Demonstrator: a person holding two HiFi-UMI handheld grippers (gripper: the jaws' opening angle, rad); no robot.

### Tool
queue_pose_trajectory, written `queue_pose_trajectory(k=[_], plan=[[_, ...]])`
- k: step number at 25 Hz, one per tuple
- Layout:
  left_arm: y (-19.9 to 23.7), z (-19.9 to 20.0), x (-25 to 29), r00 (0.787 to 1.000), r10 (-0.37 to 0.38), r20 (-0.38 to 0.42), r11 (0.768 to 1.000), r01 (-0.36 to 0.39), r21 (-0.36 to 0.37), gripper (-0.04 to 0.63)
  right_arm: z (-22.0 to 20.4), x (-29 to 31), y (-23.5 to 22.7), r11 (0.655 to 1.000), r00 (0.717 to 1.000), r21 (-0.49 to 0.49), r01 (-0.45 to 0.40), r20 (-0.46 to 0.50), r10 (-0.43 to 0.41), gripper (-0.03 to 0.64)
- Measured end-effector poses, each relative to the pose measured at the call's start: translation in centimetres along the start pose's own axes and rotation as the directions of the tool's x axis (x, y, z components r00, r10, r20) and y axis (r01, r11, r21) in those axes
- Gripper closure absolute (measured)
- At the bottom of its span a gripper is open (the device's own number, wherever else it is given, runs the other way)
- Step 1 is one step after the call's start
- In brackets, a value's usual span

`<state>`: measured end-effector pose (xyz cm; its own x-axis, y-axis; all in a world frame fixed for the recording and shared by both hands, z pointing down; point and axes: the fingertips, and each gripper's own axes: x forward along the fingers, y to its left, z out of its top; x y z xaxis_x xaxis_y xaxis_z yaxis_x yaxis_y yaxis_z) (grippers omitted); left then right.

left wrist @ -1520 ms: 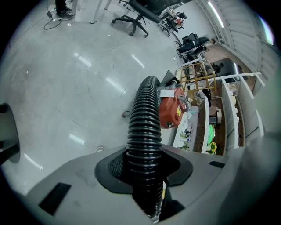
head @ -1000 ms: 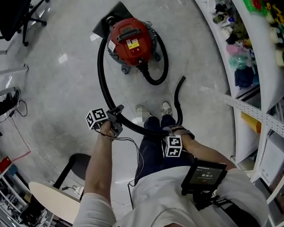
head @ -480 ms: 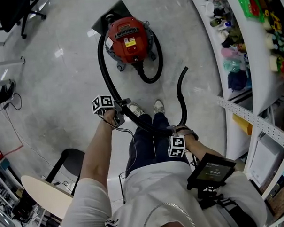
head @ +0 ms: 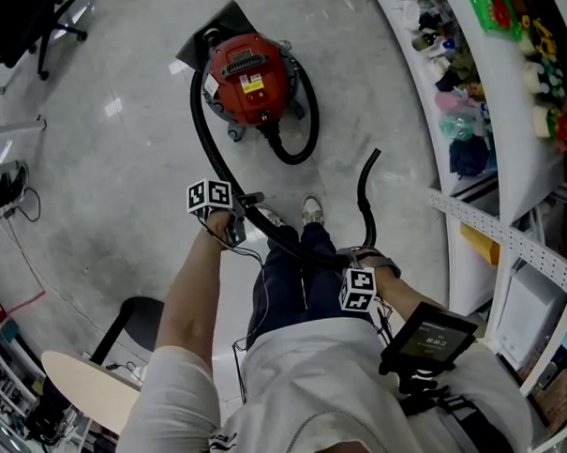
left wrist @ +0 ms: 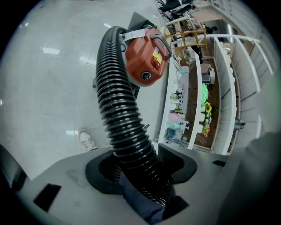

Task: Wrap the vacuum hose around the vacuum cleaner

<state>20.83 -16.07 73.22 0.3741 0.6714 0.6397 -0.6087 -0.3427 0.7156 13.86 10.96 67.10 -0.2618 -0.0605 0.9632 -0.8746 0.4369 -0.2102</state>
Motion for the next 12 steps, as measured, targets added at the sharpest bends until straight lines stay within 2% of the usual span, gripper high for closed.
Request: queue_pose_trajectory(k=[6,9,12], plan=[[-0.4,0.1,-0.4,0.999,0.04,-0.031,0.992,-0.037,0.12,0.347,-0.2,-0.4,-0.4,1.0,1.0,-0.001,0.007,0.002,-0.007,0.442],[-0.4,0.5,-0.6,1.0,0.022,-0.022,0.993,-0.019,0.116,0.333,-0.2,-0.5,-0.9,1.0,1.0,-0.011,0.016,0.003,-0.016,0.442],[-0.4,0.7,-1.3,0.999,-0.036,0.002,0.998,0.036,0.047,0.294,-0.6,-0.9,-1.2,0.999,1.0,-0.025,0.026,-0.003,-0.026,0.442]])
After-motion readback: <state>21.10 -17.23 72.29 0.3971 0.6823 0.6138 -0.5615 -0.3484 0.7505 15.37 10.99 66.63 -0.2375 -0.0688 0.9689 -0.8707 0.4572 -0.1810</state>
